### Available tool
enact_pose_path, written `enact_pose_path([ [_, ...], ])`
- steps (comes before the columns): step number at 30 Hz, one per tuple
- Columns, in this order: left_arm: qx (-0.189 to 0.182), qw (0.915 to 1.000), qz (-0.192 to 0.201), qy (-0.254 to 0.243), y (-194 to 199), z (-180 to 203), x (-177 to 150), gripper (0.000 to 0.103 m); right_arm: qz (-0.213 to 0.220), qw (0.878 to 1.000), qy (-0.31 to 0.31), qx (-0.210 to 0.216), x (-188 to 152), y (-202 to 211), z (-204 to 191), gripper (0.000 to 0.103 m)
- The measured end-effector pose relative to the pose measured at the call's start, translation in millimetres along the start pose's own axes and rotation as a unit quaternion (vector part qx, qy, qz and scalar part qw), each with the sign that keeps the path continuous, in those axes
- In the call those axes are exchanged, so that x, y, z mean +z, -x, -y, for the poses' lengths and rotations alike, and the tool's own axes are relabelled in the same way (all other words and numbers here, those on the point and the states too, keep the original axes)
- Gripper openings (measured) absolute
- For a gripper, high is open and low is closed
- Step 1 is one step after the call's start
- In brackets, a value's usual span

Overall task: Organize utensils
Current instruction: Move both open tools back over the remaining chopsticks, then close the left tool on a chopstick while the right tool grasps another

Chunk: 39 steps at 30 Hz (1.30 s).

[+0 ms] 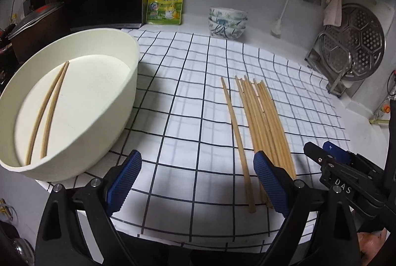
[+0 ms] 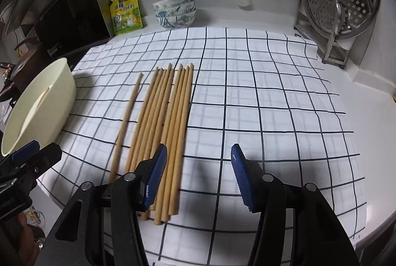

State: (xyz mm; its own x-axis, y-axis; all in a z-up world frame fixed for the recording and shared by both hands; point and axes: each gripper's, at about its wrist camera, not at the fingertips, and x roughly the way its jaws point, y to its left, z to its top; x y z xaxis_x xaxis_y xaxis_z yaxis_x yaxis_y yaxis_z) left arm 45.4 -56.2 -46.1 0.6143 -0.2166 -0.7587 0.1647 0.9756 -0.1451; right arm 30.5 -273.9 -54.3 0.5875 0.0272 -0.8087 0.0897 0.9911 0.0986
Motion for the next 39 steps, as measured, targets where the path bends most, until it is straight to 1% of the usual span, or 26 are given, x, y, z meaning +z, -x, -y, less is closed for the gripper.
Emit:
enact_pose_path([
  [3, 0.008, 0.9999, -0.011, 0.000, -12, -1, -1, 0.090, -0.012, 1.000, 0.007, -0.003, 2, -15, -1, 0.052],
  [11, 0.016, 0.9994, -0.028, 0.010, -34, -5, 0, 0.090, -0.020, 0.999, 0.029, -0.021, 10, -36, -6, 0.052],
  [15, 0.018, 0.9992, -0.033, 0.012, -40, -2, 1, 0.090, -0.024, 0.999, 0.034, -0.021, 10, -38, -5, 0.052],
  [17, 0.018, 0.9992, -0.034, 0.011, -43, 0, 1, 0.090, -0.034, 0.999, 0.036, -0.019, 8, -40, -3, 0.052],
  [29, 0.032, 0.9987, -0.039, -0.007, -61, 17, 7, 0.090, -0.028, 0.999, 0.010, -0.027, 7, -37, 24, 0.052],
  [36, 0.037, 0.9985, -0.037, -0.015, -69, 24, 11, 0.091, -0.026, 0.999, 0.007, -0.024, 7, -36, 26, 0.052],
  [39, 0.041, 0.9980, -0.043, -0.022, -74, 28, 11, 0.091, -0.026, 0.999, 0.008, -0.024, 8, -36, 25, 0.052],
])
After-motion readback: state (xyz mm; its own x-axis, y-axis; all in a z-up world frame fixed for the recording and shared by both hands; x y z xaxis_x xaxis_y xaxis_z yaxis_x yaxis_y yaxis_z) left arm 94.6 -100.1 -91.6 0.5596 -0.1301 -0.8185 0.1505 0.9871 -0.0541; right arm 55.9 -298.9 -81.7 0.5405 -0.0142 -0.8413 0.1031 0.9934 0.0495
